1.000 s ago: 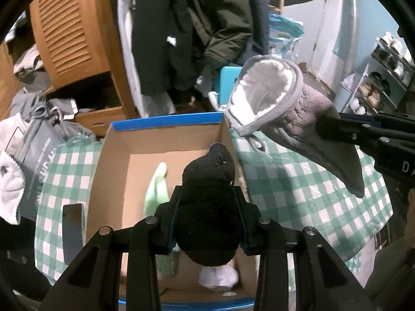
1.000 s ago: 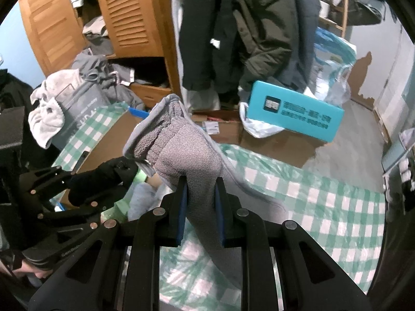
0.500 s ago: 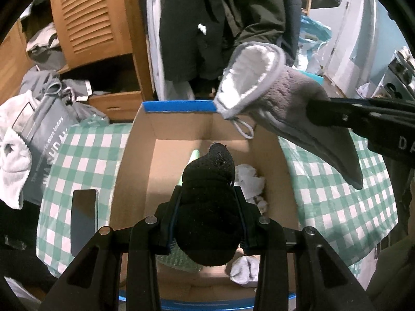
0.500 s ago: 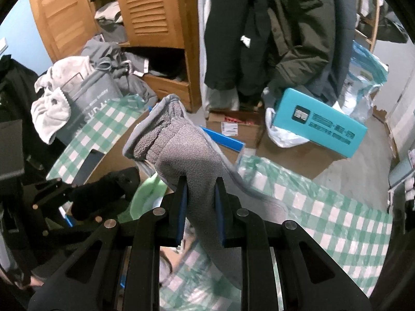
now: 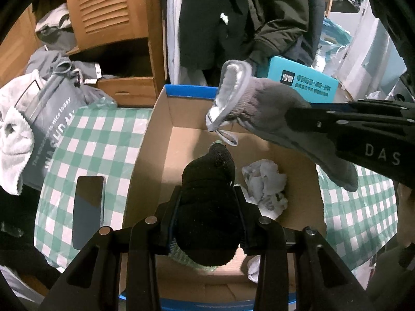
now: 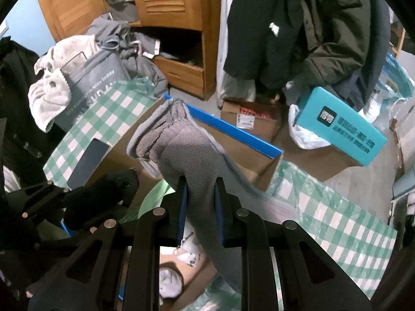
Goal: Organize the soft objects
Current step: 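Carry the grey sock and black item over the box with both grippers, then lower both grippers into the box and open them to release the items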
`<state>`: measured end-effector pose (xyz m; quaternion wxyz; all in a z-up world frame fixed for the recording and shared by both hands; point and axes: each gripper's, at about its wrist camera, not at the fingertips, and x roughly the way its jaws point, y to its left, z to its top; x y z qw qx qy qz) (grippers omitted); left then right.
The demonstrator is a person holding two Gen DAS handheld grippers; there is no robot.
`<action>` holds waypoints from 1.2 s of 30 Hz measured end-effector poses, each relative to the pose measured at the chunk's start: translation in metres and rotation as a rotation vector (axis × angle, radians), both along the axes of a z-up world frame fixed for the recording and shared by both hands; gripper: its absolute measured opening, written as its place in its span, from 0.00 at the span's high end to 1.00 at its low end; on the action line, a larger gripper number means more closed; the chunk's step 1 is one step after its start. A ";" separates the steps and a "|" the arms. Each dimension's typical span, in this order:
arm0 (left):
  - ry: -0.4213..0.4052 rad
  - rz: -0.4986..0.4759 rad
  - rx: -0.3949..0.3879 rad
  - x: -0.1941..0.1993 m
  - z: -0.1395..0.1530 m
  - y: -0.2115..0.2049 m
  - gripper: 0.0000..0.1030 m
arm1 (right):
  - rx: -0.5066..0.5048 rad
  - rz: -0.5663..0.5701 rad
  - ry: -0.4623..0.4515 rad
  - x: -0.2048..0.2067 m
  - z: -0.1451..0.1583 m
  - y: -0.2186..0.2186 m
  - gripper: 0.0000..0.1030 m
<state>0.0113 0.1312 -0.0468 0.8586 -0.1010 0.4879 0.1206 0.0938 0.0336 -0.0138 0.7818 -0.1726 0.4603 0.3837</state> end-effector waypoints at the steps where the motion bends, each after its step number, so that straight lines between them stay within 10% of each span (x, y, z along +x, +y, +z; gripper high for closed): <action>1: 0.004 0.002 -0.003 0.000 -0.001 0.001 0.64 | -0.003 0.005 0.004 0.000 -0.001 0.004 0.83; 11: 0.008 0.042 -0.015 -0.003 0.000 0.012 0.55 | -0.001 0.033 0.024 -0.001 -0.005 0.023 0.82; 36: -0.047 0.020 0.051 -0.016 0.033 -0.004 0.28 | 0.034 -0.031 -0.013 -0.015 0.033 -0.018 0.38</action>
